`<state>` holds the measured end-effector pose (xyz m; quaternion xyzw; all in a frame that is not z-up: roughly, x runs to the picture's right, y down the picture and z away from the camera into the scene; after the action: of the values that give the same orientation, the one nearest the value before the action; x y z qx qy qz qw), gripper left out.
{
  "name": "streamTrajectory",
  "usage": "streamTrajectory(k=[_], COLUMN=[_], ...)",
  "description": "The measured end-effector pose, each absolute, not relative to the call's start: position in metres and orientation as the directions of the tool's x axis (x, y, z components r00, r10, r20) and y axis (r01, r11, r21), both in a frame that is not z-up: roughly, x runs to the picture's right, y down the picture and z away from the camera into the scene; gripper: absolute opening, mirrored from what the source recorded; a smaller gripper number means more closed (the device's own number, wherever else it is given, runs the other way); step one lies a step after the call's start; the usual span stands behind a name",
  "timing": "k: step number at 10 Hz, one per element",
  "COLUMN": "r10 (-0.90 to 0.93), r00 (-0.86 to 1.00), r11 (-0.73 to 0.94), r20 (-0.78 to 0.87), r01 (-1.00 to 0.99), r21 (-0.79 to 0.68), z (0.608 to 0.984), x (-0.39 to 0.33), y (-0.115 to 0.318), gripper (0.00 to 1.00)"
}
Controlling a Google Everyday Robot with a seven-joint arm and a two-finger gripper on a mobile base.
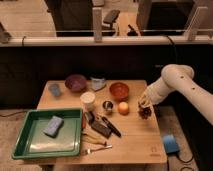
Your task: Place grapes in red bowl
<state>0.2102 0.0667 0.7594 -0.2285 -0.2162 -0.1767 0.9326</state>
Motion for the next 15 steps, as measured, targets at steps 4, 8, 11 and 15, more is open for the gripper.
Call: streamTrajectory(k=[4, 8, 11, 15], r10=[-0.338, -0.402, -0.441, -0.474], r00=[0.814, 0.790, 0.767, 0.743], r11=[0.808, 0.790, 0.771, 0.752], r20=[0.472, 0.463, 0.466, 0.472], r01=[0.508, 0.555, 0.590, 0.621], r21=[-0.298, -0.260, -0.240, -0.223], z=[0.753, 0.757, 0.765, 0.775], x=[0.195, 0.185, 0.174, 0.162], y=[0.032, 0.017, 0.004, -0.011], gripper=[0.05, 0.05, 0.05, 0.05])
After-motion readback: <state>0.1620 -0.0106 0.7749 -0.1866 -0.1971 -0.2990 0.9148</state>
